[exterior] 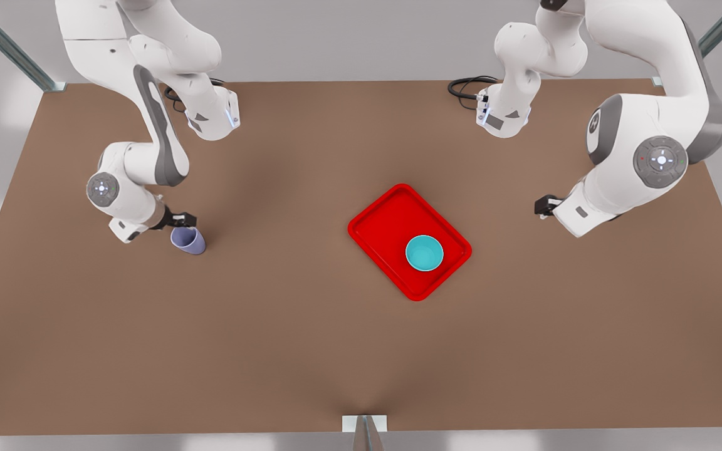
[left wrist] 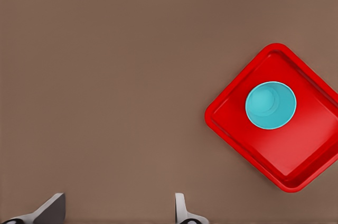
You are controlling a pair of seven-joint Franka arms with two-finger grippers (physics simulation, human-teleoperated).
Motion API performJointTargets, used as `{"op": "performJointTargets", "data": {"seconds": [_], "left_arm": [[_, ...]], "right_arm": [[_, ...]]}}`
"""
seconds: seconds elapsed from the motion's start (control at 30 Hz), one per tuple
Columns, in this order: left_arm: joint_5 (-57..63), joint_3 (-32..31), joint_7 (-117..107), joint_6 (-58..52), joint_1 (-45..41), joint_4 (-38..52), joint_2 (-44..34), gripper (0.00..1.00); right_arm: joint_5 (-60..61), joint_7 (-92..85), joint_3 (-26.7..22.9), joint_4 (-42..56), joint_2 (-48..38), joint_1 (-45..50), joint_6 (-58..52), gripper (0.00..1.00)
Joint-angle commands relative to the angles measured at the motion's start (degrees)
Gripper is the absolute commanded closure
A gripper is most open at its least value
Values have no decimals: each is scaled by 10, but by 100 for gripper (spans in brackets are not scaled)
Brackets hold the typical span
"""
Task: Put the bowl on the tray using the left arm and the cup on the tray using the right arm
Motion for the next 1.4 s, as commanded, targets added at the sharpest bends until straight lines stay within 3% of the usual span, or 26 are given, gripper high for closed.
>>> {"op": "performJointTargets", "data": {"seconds": [0.0, 0.47, 0.5, 0.53, 0.57, 1.07, 1.37], "left_arm": [[0, 1, 0, 0, 0, 0, 0, 0], [0, 1, 2, -6, 0, 1, -1, 0], [0, 1, 2, -5, 0, 1, 0, 0], [0, 1, 2, -5, 0, 1, 0, 0], [0, 1, 1, -5, 0, 1, 0, 0], [1, 1, 2, -3, 0, 1, 3, 0], [3, 2, 2, -4, 0, 1, 6, 0]], "right_arm": [[0, 0, -3, 0, 2, -22, 0, 0], [4, -2, -18, 21, 74, -22, 3, 0], [4, -2, -17, 23, 75, -22, 2, 18], [4, -2, -16, 28, 80, -21, -1, 66], [4, -1, -14, 37, 89, -20, -8, 79], [4, 6, 4, 70, 105, -18, -33, 79], [60, 28, 23, 176, 100, 50, -182, 79]]}}
